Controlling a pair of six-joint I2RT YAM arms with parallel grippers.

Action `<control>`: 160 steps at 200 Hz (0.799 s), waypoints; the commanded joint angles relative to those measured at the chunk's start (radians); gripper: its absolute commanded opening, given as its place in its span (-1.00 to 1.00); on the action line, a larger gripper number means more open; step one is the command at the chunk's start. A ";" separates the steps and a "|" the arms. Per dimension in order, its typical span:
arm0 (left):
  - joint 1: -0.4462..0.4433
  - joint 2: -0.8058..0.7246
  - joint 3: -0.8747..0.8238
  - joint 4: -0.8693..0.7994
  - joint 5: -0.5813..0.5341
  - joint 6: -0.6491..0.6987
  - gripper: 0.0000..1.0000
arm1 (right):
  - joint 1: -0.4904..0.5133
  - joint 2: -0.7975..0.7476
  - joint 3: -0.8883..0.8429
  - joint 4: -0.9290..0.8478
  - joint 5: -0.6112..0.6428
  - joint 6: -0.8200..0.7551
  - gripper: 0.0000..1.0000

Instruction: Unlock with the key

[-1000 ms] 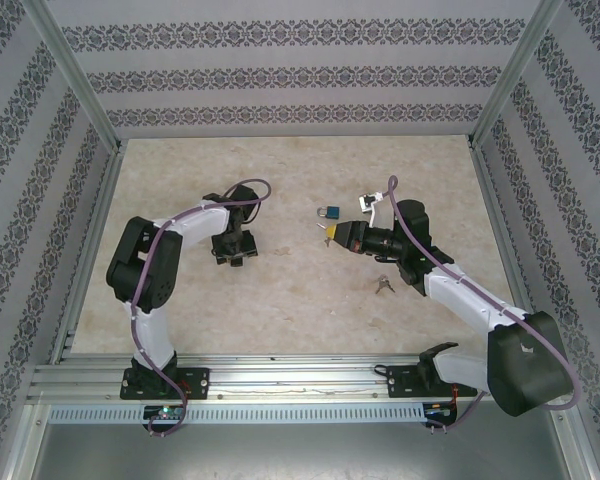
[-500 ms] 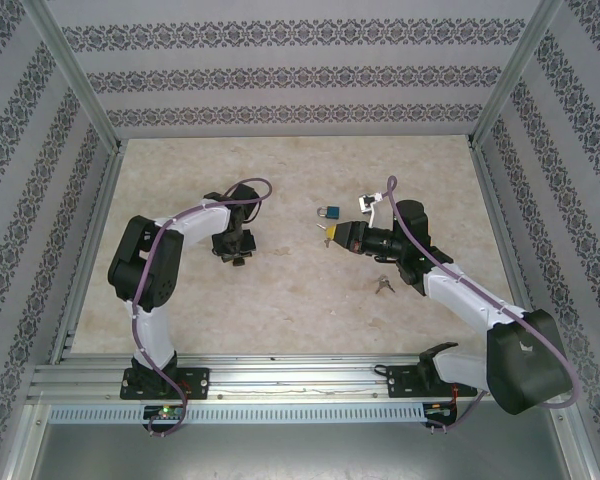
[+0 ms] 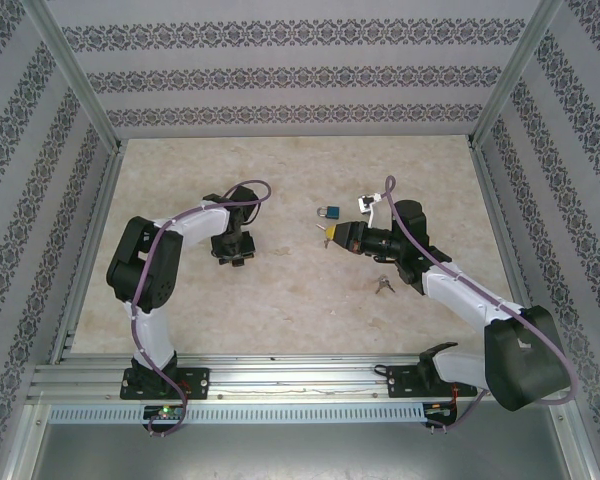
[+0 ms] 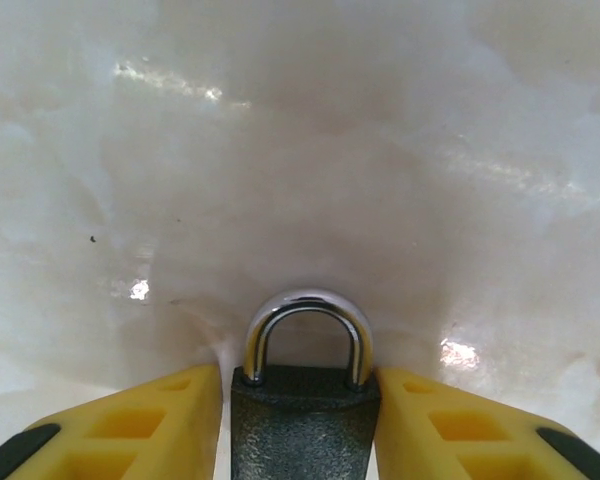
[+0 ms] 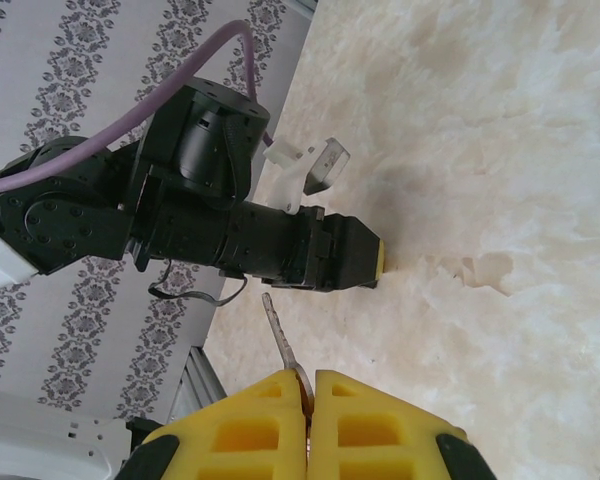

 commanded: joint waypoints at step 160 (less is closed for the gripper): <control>-0.012 -0.268 0.068 0.031 0.067 -0.137 -0.44 | 0.145 0.003 0.021 0.010 0.253 -0.103 -1.00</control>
